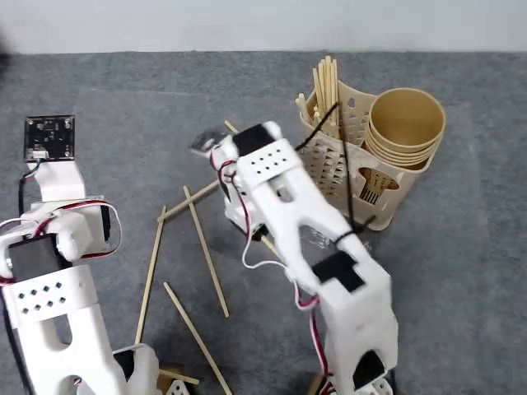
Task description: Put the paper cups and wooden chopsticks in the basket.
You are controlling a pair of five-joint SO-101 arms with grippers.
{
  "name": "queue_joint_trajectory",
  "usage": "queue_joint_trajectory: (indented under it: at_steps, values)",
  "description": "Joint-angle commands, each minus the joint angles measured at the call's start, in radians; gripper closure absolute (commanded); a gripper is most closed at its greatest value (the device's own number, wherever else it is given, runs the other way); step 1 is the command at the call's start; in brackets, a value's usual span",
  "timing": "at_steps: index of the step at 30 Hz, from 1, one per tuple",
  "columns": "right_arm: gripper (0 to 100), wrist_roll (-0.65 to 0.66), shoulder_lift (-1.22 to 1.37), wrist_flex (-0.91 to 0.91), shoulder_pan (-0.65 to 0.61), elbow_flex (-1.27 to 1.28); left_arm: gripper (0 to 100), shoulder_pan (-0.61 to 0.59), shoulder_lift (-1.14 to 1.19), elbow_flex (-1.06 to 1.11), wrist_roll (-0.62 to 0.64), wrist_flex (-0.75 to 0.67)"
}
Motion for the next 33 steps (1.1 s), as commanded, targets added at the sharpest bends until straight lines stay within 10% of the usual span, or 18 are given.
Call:
queue_joint_trajectory:
  at_steps: [1,9,33]
  values:
    - [98.9,-0.068,-0.222,0.045,0.013,0.055,97,-0.008,-0.029,-0.007,-0.005,-0.015]
    - [99.0,-0.087,-0.656,-0.047,0.035,0.061,97,-0.002,-0.031,-0.008,-0.003,-0.021]
    - [99.1,-0.219,-0.848,-1.317,0.467,0.436,97,-0.002,-0.029,0.018,-0.003,-0.021]
